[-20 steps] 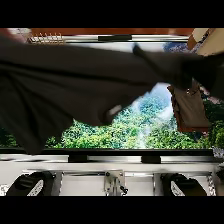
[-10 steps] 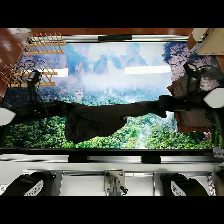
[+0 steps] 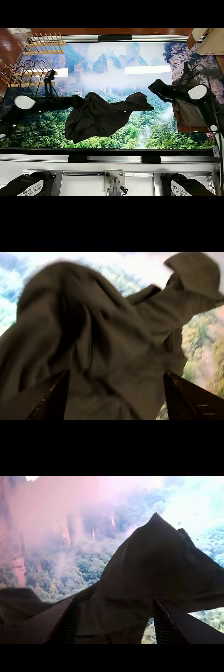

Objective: Fold the shirts.

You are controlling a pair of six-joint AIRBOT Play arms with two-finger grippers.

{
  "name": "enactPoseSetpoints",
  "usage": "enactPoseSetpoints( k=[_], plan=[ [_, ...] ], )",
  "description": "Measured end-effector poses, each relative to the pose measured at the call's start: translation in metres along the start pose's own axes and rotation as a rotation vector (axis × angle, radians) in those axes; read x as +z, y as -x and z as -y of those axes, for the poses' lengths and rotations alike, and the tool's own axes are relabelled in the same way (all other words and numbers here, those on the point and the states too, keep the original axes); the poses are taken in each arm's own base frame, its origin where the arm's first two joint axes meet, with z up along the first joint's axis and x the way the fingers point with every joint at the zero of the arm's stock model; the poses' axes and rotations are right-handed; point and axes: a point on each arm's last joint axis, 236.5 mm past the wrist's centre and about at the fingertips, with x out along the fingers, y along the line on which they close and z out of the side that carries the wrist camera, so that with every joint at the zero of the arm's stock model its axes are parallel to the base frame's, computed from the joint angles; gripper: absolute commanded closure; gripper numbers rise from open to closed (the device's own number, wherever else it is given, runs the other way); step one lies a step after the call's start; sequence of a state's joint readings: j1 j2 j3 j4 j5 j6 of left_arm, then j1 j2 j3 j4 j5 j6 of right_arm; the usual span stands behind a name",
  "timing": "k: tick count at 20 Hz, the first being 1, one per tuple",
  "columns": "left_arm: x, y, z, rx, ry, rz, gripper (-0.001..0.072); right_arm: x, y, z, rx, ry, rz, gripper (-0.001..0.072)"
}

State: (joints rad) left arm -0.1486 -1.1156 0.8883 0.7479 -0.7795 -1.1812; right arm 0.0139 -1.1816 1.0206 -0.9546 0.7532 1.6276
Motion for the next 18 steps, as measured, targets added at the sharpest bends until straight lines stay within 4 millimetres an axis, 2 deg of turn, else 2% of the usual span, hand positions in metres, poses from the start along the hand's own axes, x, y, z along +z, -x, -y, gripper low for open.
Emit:
enactPoseSetpoints(
  k=[1, 3, 4, 6, 9, 11, 12, 14, 15, 16, 17, 18],
  plan=[
    [-0.002, 0.015, -0.017, 0.034, 0.028, -0.043, 0.0054, -0.001, 0.011, 0.003, -0.013, 0.035, -0.022, 0.0135],
    [-0.022, 0.046, -0.06, 0.136, 0.105, -0.161, 0.0054, -0.02, 0.029, 0.021, -0.071, 0.088, -0.121, 0.0135],
    [-0.037, 0.06, -0.081, 0.189, 0.148, -0.219, 0.0051, -0.036, 0.034, 0.032, -0.099, 0.102, -0.189, 0.0134],
    [-0.075, 0.077, -0.109, 0.257, 0.245, -0.329, 0.0044, -0.078, 0.035, 0.044, -0.101, 0.08, -0.331, 0.0053],
    [-0.125, 0.07, -0.12, 0.253, 0.352, -0.418, 0.0045, -0.136, 0.018, 0.04, -0.024, 0.0, -0.493, 0.0047],
    [-0.147, 0.057, -0.119, 0.238, 0.389, -0.435, 0.0048, -0.167, 0.004, 0.031, 0.021, -0.035, -0.581, 0.0047],
    [-0.155, 0.051, -0.117, 0.231, 0.397, -0.441, 0.0073, -0.181, -0.005, 0.027, 0.036, -0.049, -0.613, 0.0047],
    [-0.164, 0.038, -0.115, 0.228, 0.386, -0.441, 0.0195, -0.204, -0.02, 0.014, 0.068, -0.076, -0.667, 0.0047],
    [-0.165, 0.032, -0.115, 0.23, 0.374, -0.431, 0.0288, -0.212, -0.027, 0.01, 0.078, -0.092, -0.68, 0.0047],
    [-0.164, 0.027, -0.115, 0.232, 0.36, -0.419, 0.0494, -0.217, -0.035, 0.005, 0.087, -0.109, -0.679, 0.0047],
    [-0.163, 0.023, -0.115, 0.237, 0.346, -0.403, 0.0634, -0.222, -0.041, 0.001, 0.094, -0.117, -0.683, 0.0048],
    [-0.161, 0.02, -0.115, 0.241, 0.336, -0.39, 0.0668, -0.228, -0.046, -0.004, 0.099, -0.127, -0.686, 0.0047]
  ],
)
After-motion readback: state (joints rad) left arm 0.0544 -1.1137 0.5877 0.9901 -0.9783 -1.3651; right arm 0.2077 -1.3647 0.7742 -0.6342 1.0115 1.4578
